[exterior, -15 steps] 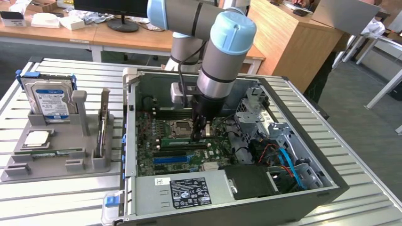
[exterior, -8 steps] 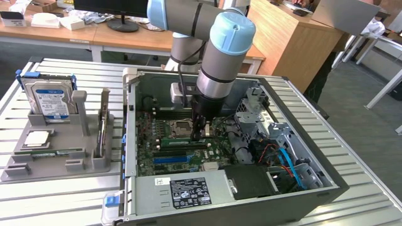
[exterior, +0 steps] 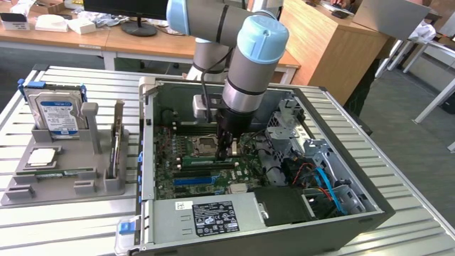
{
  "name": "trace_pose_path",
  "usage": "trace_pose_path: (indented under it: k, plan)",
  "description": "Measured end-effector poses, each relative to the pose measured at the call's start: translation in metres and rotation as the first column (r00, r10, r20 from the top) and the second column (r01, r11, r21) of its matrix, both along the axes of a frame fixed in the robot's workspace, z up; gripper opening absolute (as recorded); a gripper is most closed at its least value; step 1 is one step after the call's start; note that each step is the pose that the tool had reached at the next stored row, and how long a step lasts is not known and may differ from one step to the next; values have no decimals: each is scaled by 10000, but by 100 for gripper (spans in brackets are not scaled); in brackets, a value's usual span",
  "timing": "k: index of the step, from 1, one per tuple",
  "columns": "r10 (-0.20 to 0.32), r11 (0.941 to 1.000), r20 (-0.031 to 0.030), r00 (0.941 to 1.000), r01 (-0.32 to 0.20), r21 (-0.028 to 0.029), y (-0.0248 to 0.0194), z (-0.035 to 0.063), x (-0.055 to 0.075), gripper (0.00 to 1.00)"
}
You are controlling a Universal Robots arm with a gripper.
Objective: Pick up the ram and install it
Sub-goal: 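Insert the ram into the slot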
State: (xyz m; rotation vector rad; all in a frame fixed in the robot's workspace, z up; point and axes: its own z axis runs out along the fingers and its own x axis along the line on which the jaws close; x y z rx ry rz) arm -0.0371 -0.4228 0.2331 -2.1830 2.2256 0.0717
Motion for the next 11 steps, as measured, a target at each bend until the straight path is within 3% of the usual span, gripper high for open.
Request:
trace_pose_path:
  k: [11]
  plan:
    - [0,10000,0,10000,0,-1,0,-10,0,11]
